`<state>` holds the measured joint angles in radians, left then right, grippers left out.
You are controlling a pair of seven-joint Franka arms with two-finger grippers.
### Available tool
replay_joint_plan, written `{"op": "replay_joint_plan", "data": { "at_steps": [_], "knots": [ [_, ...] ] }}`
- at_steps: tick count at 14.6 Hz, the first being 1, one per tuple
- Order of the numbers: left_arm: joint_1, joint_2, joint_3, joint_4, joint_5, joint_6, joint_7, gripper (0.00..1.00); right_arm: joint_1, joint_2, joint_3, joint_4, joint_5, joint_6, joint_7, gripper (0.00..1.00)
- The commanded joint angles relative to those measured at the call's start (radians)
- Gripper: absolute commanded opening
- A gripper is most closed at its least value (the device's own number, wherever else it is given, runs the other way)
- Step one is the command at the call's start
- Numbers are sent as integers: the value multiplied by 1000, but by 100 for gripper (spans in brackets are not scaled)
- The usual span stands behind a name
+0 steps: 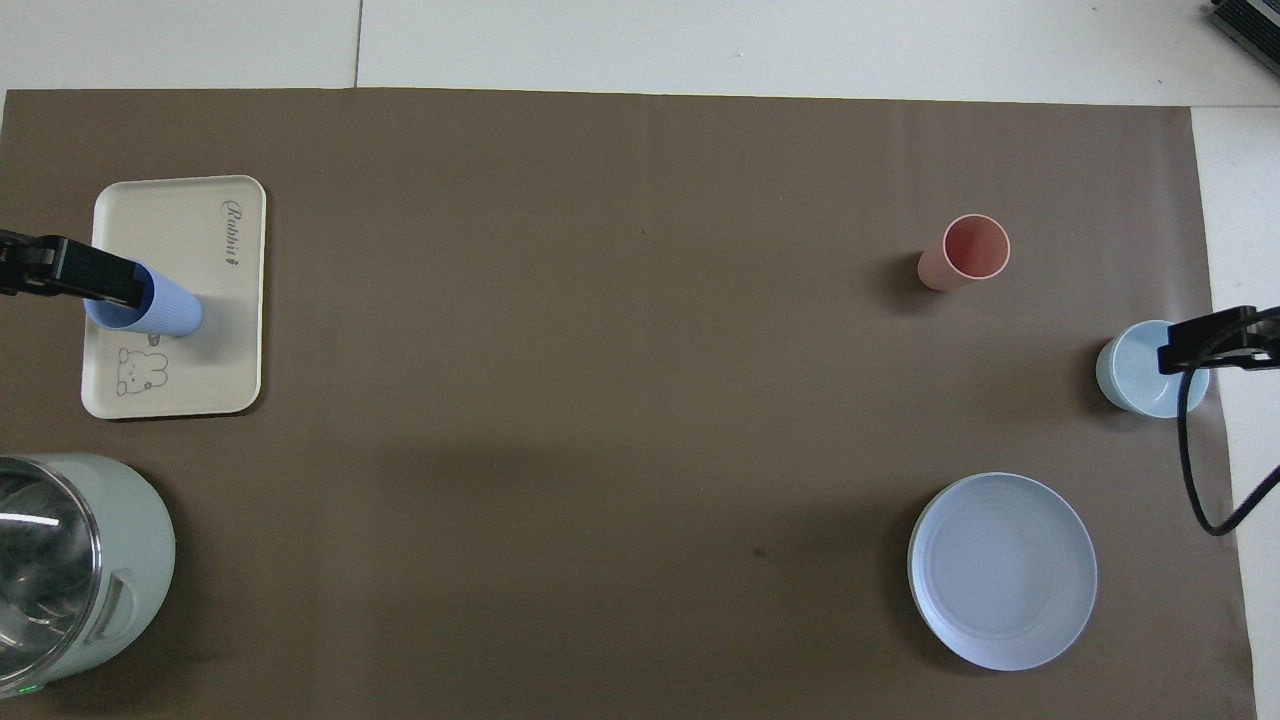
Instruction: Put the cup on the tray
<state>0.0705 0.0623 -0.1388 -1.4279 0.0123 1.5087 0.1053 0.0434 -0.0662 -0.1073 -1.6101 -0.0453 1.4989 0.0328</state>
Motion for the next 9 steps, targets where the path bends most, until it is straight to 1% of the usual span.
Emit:
{"op": "replay_joint_plan", "data": {
  "at_steps": [1, 3, 9],
  "knots": [
    [-6, -33, 7, -39, -14, 7, 5, 100, -60, -26, 1, -42, 8, 27, -89, 100],
    [-5, -33, 8, -39, -14, 13, 5, 100, -63, -27, 1, -47, 8, 26, -122, 100],
    [-6, -33, 8, -40, -14, 7, 5, 100, -50, -30, 9, -44, 7, 27, -106, 100]
  ]
}}
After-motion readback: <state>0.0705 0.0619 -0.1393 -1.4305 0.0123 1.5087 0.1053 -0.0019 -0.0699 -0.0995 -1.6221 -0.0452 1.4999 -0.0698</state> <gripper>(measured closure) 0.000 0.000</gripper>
